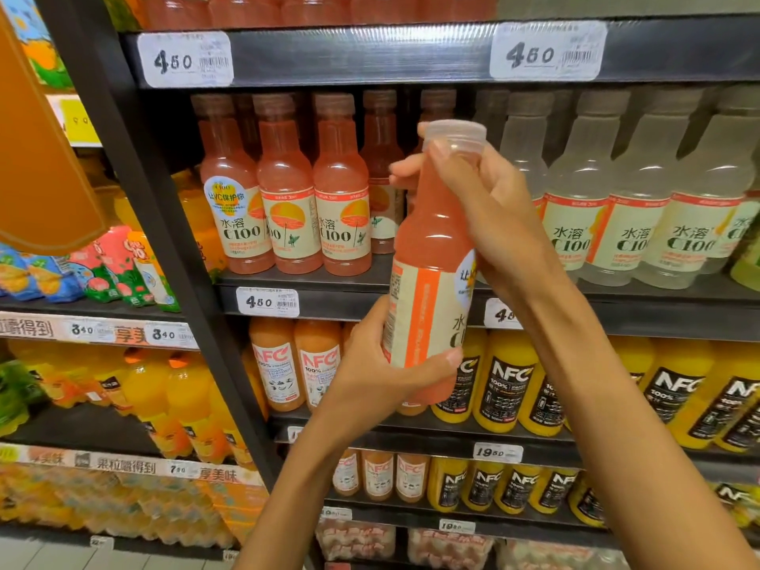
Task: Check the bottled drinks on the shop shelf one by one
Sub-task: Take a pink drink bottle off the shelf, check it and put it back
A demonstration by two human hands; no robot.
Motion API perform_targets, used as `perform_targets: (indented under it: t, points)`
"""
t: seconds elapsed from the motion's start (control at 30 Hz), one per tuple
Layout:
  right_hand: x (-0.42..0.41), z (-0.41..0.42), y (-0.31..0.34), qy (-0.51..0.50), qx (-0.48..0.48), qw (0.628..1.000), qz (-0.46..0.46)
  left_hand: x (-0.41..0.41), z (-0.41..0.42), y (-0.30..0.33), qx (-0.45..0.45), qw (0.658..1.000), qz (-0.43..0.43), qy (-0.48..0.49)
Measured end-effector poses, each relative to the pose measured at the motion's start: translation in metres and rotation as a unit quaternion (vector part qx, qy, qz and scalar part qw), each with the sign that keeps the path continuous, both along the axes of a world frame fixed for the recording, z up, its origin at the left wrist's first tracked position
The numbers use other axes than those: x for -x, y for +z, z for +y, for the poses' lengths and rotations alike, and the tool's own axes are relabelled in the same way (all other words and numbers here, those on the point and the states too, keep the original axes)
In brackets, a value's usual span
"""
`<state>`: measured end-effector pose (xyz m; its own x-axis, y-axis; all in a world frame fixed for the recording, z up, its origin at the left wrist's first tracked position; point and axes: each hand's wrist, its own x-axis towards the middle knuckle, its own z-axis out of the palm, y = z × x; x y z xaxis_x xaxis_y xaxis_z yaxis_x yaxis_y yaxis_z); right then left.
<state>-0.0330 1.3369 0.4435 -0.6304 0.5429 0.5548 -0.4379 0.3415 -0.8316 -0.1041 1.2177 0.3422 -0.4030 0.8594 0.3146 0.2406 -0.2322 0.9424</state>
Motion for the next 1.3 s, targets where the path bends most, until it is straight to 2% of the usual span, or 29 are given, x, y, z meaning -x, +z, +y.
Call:
perform_targets:
  t: [0.13, 0.33, 0.47, 0.63, 0.87, 0.93, 1.0, 1.13, 1.23, 1.3]
  points:
    - [-0.009, -0.006, -0.009, 0.064, 0.005, 0.997, -0.042, -0.001, 0.002, -0.008, -0.034, 0.999, 0.007, 0.036]
    - [-0.020, -0.013, -0.027, 0.147, -0.031, 0.987, 0.058, 0.013, 0.006, -0.011, -0.074, 0.993, 0.080, 0.054]
    - [-0.024, -0.017, -0.033, 0.155, -0.102, 0.981, 0.061, 0.019, 0.012, -0.013, -0.097, 0.985, 0.119, 0.073]
    - [-0.027, -0.015, -0.030, 0.154, -0.129, 0.979, 0.033, 0.021, 0.010, -0.016, -0.081, 0.993, 0.071, 0.037]
    - [-0.017, 0.001, -0.016, 0.289, 0.015, 0.957, -0.018, 0.011, 0.001, -0.022, -0.014, 0.994, -0.033, -0.108]
    - [-0.012, 0.000, -0.019, 0.263, 0.058, 0.963, -0.012, 0.004, 0.002, -0.025, 0.002, 0.989, -0.079, -0.124]
    - [-0.009, -0.001, -0.022, 0.190, 0.094, 0.977, 0.008, -0.001, 0.002, -0.026, -0.010, 0.986, -0.119, -0.114]
    - [-0.005, -0.003, -0.025, 0.062, 0.098, 0.993, 0.026, -0.007, 0.005, -0.015, -0.042, 0.993, -0.109, -0.009]
    - [-0.006, -0.001, -0.020, 0.076, 0.090, 0.993, 0.007, -0.011, 0.006, -0.013, -0.045, 0.989, -0.143, -0.012]
    - [-0.007, 0.003, -0.014, 0.130, 0.113, 0.985, 0.002, -0.012, 0.004, -0.011, -0.039, 0.975, -0.205, -0.075]
